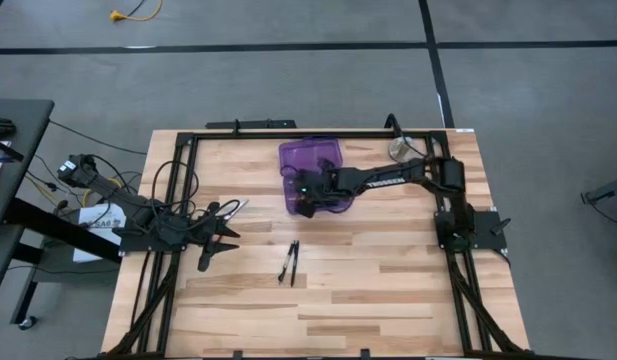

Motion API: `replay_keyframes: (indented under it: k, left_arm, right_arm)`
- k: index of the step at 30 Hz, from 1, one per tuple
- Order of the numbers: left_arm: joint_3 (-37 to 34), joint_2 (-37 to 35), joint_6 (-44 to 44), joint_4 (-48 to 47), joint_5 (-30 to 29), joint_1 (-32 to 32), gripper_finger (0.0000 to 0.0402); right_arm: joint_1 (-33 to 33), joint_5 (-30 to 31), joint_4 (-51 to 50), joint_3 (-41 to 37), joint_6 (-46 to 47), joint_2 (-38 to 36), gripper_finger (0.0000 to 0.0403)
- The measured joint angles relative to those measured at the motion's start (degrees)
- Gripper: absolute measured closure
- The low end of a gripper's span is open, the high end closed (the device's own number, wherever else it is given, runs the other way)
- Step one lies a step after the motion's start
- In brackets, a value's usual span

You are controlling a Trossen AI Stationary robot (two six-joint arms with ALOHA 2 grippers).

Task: Pick & place school supplies into a supply box
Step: Put the orange pencil into the purple supply box, then put the black pen into the the purple supply box

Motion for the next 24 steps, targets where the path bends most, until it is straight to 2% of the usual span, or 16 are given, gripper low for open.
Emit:
replay_keyframes:
  k: [4, 19, 24]
  left_arm:
    - [0.0, 0.0, -0.2, 0.4, -0.7, 0.0, 0.0269]
    - [0.1, 0.9, -0.5, 2.9, -0.7, 0.0, 0.0269]
    - [0.0, 0.9, 0.3, 1.8, 1.9, 0.0, 0.0269]
  right_arm:
    - [-0.1, -0.6, 10.9, -5.9, 0.2, -2.4, 0.0396]
    - [-0.3, -0.7, 11.1, -6.2, 0.0, -1.8, 0.0325]
    - [1.0, -0.6, 11.2, -6.2, 6.6, -3.0, 0.031]
